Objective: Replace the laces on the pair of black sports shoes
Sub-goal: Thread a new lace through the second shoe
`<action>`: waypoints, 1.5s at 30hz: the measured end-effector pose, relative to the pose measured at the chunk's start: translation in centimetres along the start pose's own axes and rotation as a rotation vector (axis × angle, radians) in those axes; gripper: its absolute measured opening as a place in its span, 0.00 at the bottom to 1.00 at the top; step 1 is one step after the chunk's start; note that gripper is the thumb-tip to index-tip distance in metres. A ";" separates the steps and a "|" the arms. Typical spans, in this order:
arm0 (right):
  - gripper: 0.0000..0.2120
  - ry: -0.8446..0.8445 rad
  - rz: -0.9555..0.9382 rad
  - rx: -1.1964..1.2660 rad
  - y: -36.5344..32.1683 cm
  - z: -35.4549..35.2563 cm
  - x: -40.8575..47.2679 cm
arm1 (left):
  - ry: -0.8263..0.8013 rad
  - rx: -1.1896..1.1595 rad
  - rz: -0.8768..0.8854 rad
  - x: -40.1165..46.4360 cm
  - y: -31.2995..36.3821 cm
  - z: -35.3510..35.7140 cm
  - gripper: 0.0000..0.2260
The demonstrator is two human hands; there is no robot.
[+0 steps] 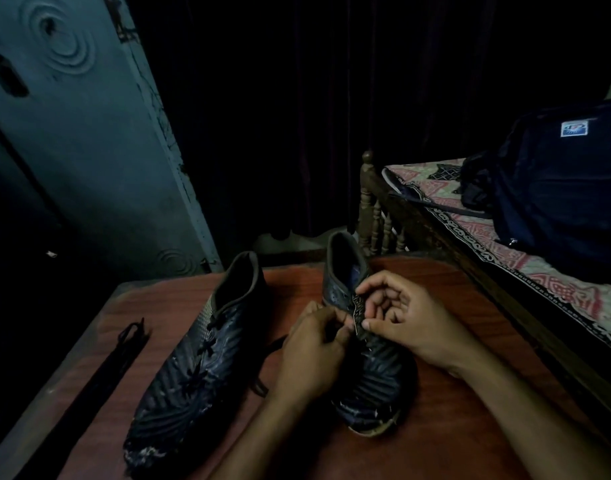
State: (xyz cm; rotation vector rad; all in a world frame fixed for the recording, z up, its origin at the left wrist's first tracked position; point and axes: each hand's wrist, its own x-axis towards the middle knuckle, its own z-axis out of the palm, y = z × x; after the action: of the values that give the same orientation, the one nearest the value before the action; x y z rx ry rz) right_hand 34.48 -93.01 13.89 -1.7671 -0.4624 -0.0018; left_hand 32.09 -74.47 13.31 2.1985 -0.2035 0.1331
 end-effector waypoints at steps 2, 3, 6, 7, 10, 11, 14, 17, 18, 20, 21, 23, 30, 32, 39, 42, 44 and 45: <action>0.19 -0.010 -0.003 -0.018 -0.1 0.0 -0.1 | 0.027 0.016 0.016 -0.1 -0.1 0.3 0.03; 0.19 -0.013 0.001 -0.015 -0.2 -0.1 -0.1 | 0.034 0.025 0.026 -0.1 -0.1 0.4 0.03; 0.17 -0.027 0.024 -0.014 -0.2 -0.2 -0.1 | 0.041 0.026 0.033 -0.1 -0.3 0.3 0.03; 0.16 -0.033 0.031 -0.016 -0.3 -0.2 -0.1 | 0.037 0.020 0.033 -0.1 -0.3 0.2 0.03; 0.14 -0.053 0.045 -0.021 -0.7 -0.3 -0.2 | 0.048 0.011 0.034 -0.1 -0.4 0.1 0.02; 0.14 -0.055 0.046 -0.029 -0.9 -0.3 -0.3 | 0.064 0.008 0.032 -0.1 -0.3 0.0 0.02; 0.13 -0.027 0.030 -0.083 -1.4 -0.1 -0.4 | 0.107 -0.018 0.004 -0.2 -0.3 0.0 0.04; 0.12 -0.001 0.003 -0.160 -1.6 0.5 -0.5 | 0.036 -0.048 0.005 -0.1 -0.4 -0.2 0.03; 0.12 0.006 -0.004 -0.178 -1.6 0.6 -0.5 | 0.000 -0.065 0.013 0.0 -0.5 -0.3 0.03; 0.12 0.018 -0.013 -0.191 -1.4 0.6 -0.4 | -0.037 -0.099 0.022 0.2 -0.5 -0.6 0.03; 0.12 0.022 -0.017 -0.177 -1.4 0.5 -0.4 | -0.036 -0.111 0.024 0.2 -0.4 -0.7 0.03; 0.11 0.049 -0.025 -0.132 -1.3 0.4 -0.3 | -0.014 -0.113 0.049 0.2 -0.3 -0.8 0.04; 0.09 0.272 0.033 0.370 -1.4 -0.3 0.2 | 0.284 -0.045 0.225 0.2 -0.9 -2.4 0.10; 0.09 0.360 0.045 0.459 -1.8 -0.5 0.3 | 0.329 -0.143 0.174 0.4 -1.1 -2.7 0.16; 0.09 0.316 -0.016 -0.223 -1.7 -1.4 0.0 | 0.178 -0.145 0.107 -0.1 -0.8 -1.6 0.21; 0.07 -0.037 0.072 -0.577 -1.9 -1.3 -0.5 | 0.177 -0.108 0.103 0.0 -1.2 -1.6 0.21; 0.09 -0.082 0.102 -0.555 -2.4 -1.5 -0.7 | 0.175 -0.097 0.097 0.0 -1.2 -1.6 0.20; 0.08 -0.063 0.096 -0.518 -2.7 -1.7 -0.8 | 0.177 -0.095 0.097 0.0 -1.2 -1.6 0.20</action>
State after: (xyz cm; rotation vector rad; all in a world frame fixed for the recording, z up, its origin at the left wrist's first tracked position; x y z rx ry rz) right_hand 33.32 -94.38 16.63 -2.3024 -0.4475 0.0020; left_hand 32.28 -72.48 13.38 2.0700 -0.2133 0.3631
